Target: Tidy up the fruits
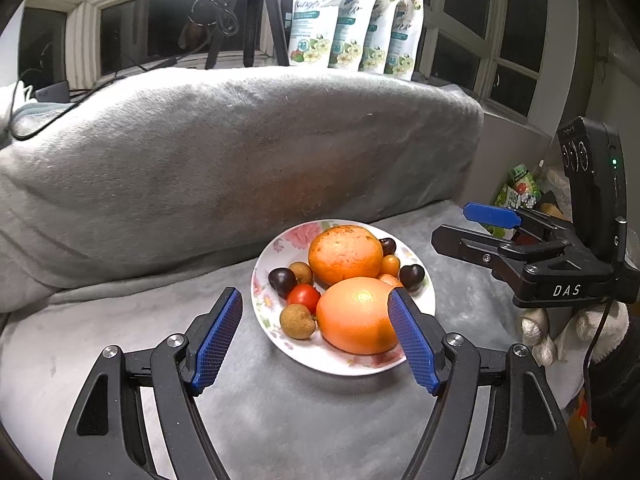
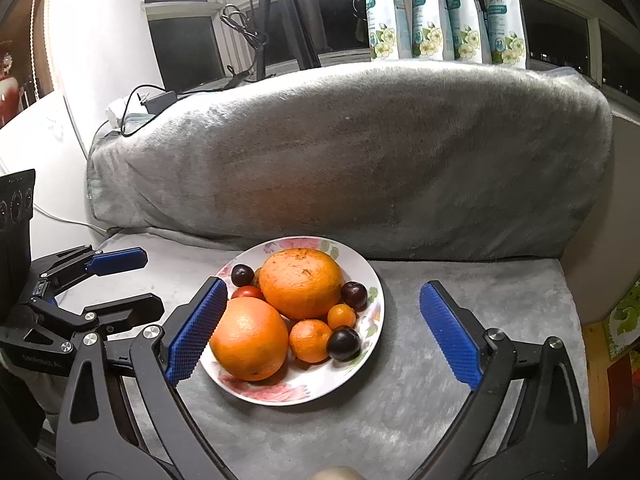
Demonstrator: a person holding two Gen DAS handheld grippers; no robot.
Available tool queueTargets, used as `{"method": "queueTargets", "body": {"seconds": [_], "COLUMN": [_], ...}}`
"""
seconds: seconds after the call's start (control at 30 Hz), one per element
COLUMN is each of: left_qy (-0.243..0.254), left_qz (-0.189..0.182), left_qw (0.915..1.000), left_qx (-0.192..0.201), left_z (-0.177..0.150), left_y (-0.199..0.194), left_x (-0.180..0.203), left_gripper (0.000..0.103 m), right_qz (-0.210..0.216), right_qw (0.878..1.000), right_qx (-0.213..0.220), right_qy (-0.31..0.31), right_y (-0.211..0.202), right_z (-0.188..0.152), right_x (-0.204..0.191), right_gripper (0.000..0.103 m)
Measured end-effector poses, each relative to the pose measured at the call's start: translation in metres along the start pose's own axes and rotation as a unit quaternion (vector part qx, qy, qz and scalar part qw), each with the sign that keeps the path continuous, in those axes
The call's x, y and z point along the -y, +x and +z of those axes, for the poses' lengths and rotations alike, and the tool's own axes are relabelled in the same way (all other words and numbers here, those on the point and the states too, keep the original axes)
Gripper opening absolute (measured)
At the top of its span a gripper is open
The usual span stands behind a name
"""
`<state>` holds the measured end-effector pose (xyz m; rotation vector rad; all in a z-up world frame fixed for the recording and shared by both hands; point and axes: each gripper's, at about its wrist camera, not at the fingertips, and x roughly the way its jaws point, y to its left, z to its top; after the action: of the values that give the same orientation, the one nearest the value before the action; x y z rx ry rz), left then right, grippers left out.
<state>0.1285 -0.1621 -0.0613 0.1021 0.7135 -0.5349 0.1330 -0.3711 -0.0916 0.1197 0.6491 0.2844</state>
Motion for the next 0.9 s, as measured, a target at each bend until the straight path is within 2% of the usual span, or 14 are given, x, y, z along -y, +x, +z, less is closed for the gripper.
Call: {"method": "queueTargets", "body": {"seconds": [0.23, 0.6, 0.77, 0.9], "left_qy": [-0.014, -0.038, -0.028, -0.028], "left_qz": [0.008, 0.032, 0.057, 0.062], "left_qw": [0.9998, 0.9979, 0.9970, 0.9966], "left_qx": [0.015, 0.042, 0.044, 0.047], "left_z": [-0.006, -0.025, -0.036, -0.045], "left_y": [-0.021, -0.057, -0.067, -0.078], "left_x": [-0.005, -0.012, -0.008, -0.005], "left_gripper": [0.076, 0.076, 0.076, 0.077], "right_qz": [-0.007, -0.039, -0.050, -0.062], "right_qw": [1.000, 0.997, 0.996, 0.996], "right_qx": [0.009, 0.051, 0.056, 0.060], "right_qy": [-0.007, -0.037, -0.039, -0.037], "right_y": [-0.014, -0.050, -0.059, -0.065], "right_z": [-0.002, -0.015, -0.024, -0.034], "right_x": [-0.013, -0.043, -0.052, -0.056], "right_gripper": [0.101, 0.103, 0.103, 0.103]}}
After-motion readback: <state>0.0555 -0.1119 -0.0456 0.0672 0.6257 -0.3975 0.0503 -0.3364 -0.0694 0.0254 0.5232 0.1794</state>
